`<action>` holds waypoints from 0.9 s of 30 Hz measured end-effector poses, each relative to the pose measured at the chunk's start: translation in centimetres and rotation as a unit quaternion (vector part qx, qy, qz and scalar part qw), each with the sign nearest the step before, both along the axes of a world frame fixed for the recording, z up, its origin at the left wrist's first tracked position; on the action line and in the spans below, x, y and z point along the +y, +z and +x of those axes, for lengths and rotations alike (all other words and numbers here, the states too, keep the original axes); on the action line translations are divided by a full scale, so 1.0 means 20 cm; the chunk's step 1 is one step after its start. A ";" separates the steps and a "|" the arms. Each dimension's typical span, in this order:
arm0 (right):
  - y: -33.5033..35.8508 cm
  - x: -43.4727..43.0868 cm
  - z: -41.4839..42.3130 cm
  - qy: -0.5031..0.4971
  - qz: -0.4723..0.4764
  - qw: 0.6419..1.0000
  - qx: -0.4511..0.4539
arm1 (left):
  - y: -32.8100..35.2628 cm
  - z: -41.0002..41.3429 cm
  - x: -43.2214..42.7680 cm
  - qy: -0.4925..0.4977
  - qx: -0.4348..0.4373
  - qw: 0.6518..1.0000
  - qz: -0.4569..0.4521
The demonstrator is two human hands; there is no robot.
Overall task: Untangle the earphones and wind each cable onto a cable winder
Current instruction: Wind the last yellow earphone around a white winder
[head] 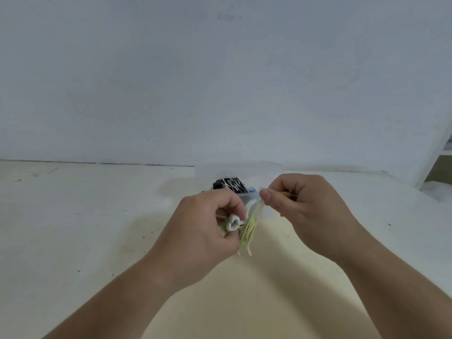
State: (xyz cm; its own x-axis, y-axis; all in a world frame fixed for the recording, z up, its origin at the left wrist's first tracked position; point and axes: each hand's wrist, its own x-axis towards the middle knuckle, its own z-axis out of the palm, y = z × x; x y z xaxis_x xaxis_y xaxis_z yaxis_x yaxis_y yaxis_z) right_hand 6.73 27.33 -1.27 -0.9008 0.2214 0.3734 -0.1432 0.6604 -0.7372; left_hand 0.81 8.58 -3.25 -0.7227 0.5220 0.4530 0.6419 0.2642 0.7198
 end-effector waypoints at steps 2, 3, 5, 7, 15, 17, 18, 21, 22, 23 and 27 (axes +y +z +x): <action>0.00 0.00 0.00 -0.003 -0.012 1.000 -0.010 | 0.01 0.01 0.00 -0.012 -0.002 1.000 0.005; 0.00 0.00 0.00 0.001 -0.025 0.999 -0.019 | 0.01 0.01 0.00 -0.019 -0.002 1.000 0.005; 0.00 0.00 0.00 0.018 -0.056 0.997 -0.050 | 0.02 0.02 0.00 -0.031 -0.003 1.000 -0.001; -0.01 0.00 0.00 0.041 -0.073 0.992 -0.097 | 0.02 0.03 0.00 -0.039 -0.002 0.999 0.006; -0.08 -0.06 -0.03 0.160 -0.207 0.951 -0.166 | 0.02 0.01 0.03 -0.074 -0.132 0.972 0.182; -0.11 -0.09 -0.04 0.177 -0.251 0.937 -0.165 | 0.02 0.00 0.03 -0.060 -0.146 0.964 0.214; -0.12 -0.10 -0.04 0.184 -0.278 0.929 -0.163 | 0.03 0.00 0.03 -0.051 -0.148 0.962 0.225; -0.12 -0.12 -0.05 0.210 -0.329 0.907 -0.158 | 0.03 -0.01 0.03 -0.022 -0.161 0.956 0.246; -0.12 -0.13 -0.05 0.216 -0.326 0.907 -0.158 | 0.03 -0.02 0.03 -0.011 -0.165 0.955 0.245; -0.12 -0.13 -0.05 0.218 -0.316 0.910 -0.157 | 0.03 -0.02 0.03 -0.002 -0.163 0.957 0.239; -0.11 -0.13 -0.05 0.227 -0.296 0.913 -0.162 | 0.01 -0.03 0.03 0.035 -0.123 0.970 0.207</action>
